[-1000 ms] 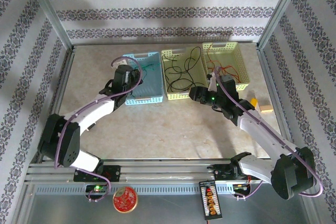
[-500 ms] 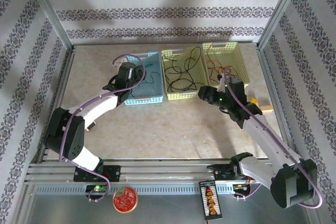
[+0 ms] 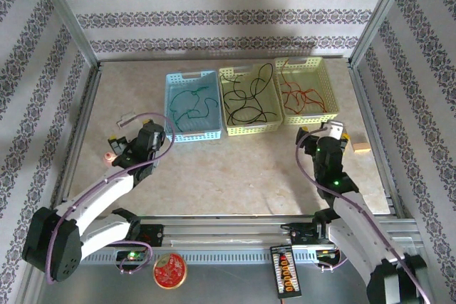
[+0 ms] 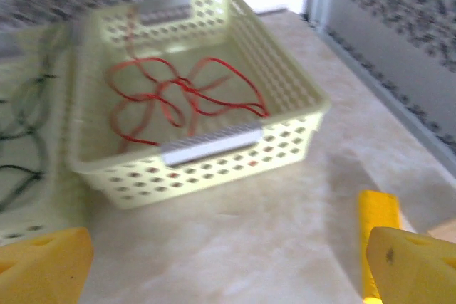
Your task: Untangle the cables
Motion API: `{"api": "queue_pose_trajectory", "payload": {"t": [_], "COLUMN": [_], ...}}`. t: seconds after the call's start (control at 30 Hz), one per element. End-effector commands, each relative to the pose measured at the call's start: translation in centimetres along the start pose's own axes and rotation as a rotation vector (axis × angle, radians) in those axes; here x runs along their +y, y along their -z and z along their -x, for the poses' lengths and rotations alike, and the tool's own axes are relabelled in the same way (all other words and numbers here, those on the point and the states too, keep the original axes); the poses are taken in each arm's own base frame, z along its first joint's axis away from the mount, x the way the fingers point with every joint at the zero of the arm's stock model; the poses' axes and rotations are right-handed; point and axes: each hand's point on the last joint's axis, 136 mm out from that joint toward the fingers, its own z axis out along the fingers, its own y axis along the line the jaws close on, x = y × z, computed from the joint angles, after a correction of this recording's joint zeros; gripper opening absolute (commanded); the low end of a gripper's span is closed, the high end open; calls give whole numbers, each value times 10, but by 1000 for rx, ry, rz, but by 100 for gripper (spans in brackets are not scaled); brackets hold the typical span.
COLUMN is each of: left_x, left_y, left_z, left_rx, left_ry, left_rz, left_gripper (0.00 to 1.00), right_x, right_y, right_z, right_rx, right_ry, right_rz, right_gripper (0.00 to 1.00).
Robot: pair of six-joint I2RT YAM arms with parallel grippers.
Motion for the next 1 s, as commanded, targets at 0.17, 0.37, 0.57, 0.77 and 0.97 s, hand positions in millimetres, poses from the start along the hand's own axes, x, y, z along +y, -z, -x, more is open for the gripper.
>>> {"api": "queue_pose_trajectory", "payload": {"t": [0.17, 0.37, 0.57, 0.77, 0.97], "left_x": [16, 3, -26, -38, -34], "left_y": [-16, -52, -65, -79, -89], "left_z": [8, -34, -23, -18, -23], "left_rx": [-19, 57, -39, -62, -81], "left_ry": [-166, -317, -209, -103, -40], "left_rz": [162, 135, -74, -225, -234], "left_gripper": [99, 99, 99, 99, 99], "right_x": [-12, 7, 32, 27, 27], "right_y": [-41, -77, -87, -92, -92], "right_z": [4, 6, -9, -9, -9], "right_rx": [-127, -169, -166, -139, -141], "right_ry": [75, 101, 125, 109, 108], "right_rz": [-191, -51, 159, 142, 142], "right_gripper": [98, 98, 98, 98, 98]}}
